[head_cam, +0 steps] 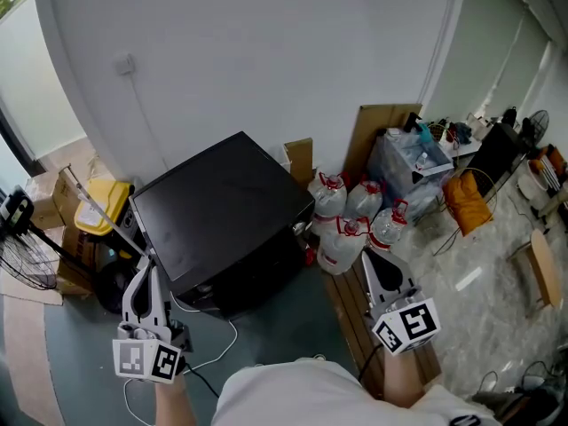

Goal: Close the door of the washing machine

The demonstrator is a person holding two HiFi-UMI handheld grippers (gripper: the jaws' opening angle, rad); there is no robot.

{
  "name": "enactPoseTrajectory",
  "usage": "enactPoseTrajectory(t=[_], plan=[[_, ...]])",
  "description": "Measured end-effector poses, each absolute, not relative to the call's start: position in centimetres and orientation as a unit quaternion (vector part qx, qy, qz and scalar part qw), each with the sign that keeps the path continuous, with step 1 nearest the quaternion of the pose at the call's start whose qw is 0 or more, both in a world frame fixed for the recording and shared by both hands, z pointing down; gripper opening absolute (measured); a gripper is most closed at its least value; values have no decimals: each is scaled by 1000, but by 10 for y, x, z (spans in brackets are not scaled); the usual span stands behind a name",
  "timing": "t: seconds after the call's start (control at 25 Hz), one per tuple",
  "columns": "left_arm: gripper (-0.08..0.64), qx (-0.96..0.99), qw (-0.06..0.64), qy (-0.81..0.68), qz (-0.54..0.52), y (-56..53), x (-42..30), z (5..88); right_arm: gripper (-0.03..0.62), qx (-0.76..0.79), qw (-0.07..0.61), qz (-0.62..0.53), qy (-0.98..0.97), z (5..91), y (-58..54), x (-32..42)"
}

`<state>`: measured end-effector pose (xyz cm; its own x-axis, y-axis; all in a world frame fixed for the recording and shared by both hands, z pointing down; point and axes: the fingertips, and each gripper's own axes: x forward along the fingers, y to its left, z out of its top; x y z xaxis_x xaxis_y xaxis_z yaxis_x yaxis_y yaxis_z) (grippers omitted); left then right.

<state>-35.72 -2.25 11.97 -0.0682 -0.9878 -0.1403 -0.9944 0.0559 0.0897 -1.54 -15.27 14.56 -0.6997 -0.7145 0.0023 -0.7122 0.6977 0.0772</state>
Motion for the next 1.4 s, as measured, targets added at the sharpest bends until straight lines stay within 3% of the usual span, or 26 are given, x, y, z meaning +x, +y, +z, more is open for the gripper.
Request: enactPoseTrajectory(t=[1.4], plan=[[5, -665, 1, 742, 85, 27, -378, 134, -2, 358, 61, -34, -931, 160, -122, -60]])
